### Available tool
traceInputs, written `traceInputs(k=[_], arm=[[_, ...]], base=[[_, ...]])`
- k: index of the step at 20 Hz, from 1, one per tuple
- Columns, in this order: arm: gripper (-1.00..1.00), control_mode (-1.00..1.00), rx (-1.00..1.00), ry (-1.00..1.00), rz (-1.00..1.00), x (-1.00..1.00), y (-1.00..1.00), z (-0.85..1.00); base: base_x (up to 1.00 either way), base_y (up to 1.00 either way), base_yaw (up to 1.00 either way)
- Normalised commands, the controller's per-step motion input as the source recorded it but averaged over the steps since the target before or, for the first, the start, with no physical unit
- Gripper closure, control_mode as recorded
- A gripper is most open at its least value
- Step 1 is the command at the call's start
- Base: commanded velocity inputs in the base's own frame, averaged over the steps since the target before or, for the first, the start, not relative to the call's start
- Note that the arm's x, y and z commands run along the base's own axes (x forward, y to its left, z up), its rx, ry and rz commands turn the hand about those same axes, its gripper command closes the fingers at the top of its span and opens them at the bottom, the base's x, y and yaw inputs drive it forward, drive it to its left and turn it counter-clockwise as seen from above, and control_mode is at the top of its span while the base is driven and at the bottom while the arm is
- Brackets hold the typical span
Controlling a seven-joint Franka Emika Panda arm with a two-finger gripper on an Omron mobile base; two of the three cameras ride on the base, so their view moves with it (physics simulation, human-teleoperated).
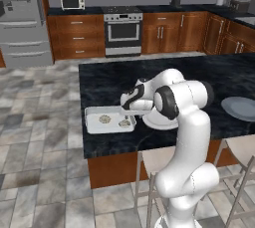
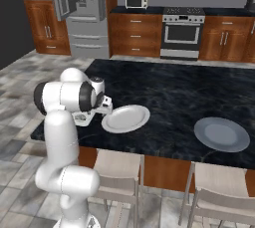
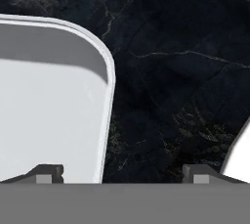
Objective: Place two dumplings into each of the tupperware containers and then place the containers in the fridge.
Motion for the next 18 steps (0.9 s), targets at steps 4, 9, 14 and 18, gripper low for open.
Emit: traceInputs(k=[4,9,14,18], arm=[[1.0,-1.0,0.0,0.1,0.0,0.0,0.0,-0.09],[1.0,-1.0,0.0,0.11,0.0,0.0,0.0,0.0],[1.0,-1.0,0.0,0.12,0.0,0.0,0.0,0.0],[1.0,-1.0,0.0,0.09,-0.01,0.06,0.0,0.04]], base=[[0.0,0.0,0.0],[0.0,0.0,0.0],[0.0,0.0,0.0],[0.0,0.0,0.0]])
